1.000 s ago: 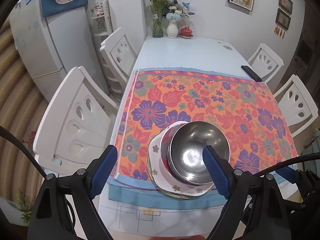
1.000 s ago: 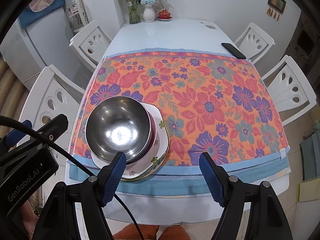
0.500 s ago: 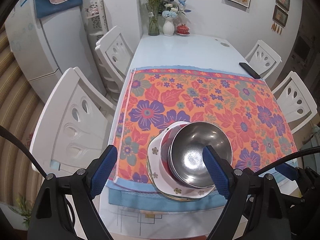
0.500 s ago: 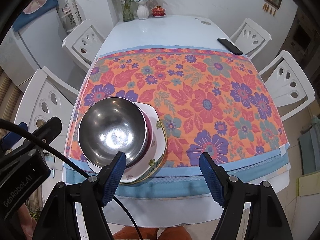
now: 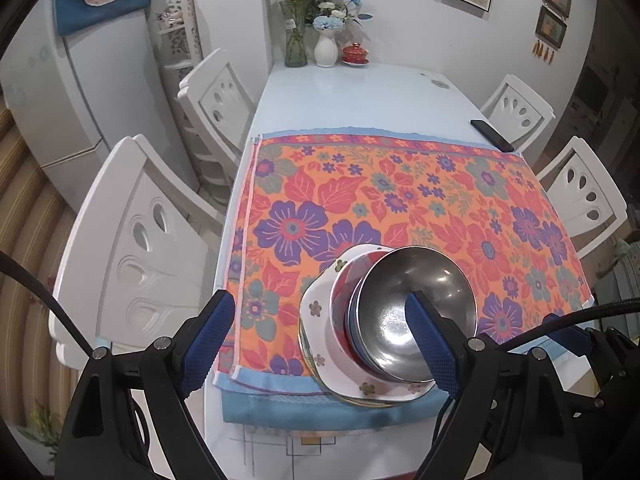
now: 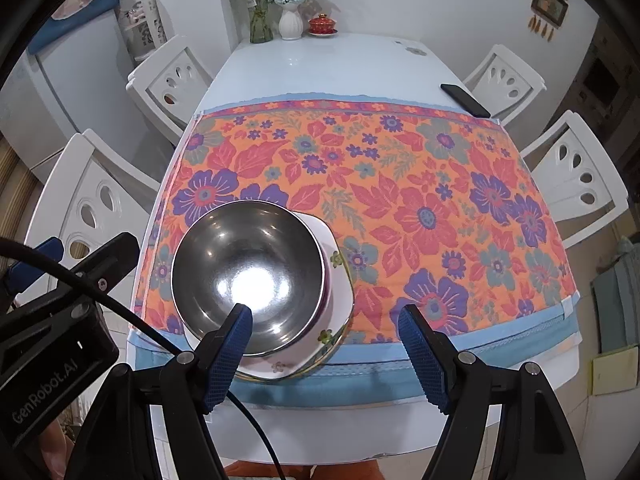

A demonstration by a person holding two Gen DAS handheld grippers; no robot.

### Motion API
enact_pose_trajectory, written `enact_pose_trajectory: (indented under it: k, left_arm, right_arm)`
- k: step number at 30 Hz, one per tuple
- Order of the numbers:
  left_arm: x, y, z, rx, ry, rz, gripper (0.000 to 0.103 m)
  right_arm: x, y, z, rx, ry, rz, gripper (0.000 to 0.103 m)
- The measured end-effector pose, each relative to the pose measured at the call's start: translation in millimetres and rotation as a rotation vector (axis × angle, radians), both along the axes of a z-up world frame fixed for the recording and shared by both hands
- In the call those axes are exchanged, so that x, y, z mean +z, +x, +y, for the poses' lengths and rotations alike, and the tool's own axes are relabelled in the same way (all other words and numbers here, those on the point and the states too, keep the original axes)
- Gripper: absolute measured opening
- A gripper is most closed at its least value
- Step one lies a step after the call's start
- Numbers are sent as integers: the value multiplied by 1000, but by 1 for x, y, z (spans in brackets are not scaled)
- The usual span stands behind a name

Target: Organize plates and bowls

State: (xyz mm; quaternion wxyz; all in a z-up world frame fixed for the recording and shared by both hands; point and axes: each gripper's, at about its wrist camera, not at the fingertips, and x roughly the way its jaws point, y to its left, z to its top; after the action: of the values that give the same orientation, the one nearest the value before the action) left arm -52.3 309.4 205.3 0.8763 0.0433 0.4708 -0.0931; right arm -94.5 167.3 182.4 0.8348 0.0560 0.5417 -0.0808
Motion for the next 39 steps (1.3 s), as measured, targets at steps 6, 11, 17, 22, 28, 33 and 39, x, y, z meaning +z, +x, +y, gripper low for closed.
enact_pose_trajectory:
  k: [6, 11, 17, 22, 28, 33, 39]
  left_arm:
    - [-1, 4, 3, -22, 9, -5, 86]
    - [-3, 6, 5, -30, 11, -4, 86]
    - [-3, 6, 5, -31, 9, -5, 86]
    - [-2, 7, 6, -30, -11, -8, 86]
    - [1, 7, 9, -22, -13, -14, 86]
    - [2, 8, 12, -14, -10, -12, 86]
    - [-1, 10, 8, -24, 4, -6, 86]
  right_arm:
    - [-3, 2, 6, -21, -2, -1, 73]
    - [-5, 2, 9, -37, 4, 6, 73]
    - [-2, 4, 14, -42, -4, -1, 73]
    - [2, 4, 19, -34, -31, 0, 73]
    - [3, 5, 19, -27, -32, 0, 73]
    - [4, 7, 23, -4, -35, -4, 73]
    - [2, 7, 21, -19, -28, 5, 73]
